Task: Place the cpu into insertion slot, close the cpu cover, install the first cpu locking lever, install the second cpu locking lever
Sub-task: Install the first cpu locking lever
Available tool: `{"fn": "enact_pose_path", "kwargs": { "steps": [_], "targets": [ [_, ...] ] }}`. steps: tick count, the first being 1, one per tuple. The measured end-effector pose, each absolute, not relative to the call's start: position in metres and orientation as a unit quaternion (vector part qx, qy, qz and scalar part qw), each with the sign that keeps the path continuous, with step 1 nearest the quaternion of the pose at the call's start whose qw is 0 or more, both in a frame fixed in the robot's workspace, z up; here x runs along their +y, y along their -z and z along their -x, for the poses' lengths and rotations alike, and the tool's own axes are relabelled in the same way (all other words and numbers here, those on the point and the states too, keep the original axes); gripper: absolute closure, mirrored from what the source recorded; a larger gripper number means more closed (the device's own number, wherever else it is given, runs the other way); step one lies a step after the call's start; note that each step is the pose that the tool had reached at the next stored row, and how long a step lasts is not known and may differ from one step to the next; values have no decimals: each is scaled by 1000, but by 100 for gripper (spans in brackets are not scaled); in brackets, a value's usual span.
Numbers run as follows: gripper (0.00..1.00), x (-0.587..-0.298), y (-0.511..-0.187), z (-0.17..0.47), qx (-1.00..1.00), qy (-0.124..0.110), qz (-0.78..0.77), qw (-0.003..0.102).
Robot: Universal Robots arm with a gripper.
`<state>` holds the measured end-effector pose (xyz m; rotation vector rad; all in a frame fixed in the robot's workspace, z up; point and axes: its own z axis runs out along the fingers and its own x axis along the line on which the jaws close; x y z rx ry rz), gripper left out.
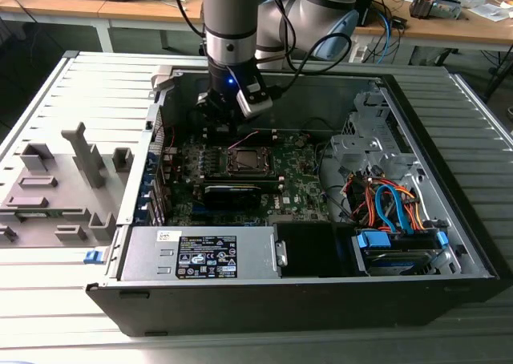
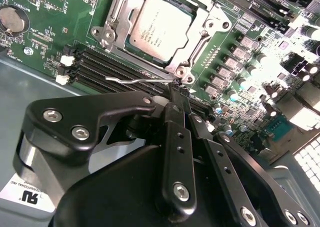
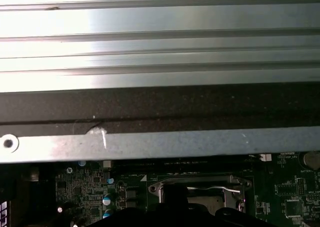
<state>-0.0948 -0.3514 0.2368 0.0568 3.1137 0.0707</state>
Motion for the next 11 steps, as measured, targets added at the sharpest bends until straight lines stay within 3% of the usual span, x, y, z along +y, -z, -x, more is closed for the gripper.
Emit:
{"fn": "enact_pose_path", "kwargs": {
  "steps": [11],
  "targets": [
    [89, -351, -235, 93, 999, -23, -18, 13]
  ]
}}
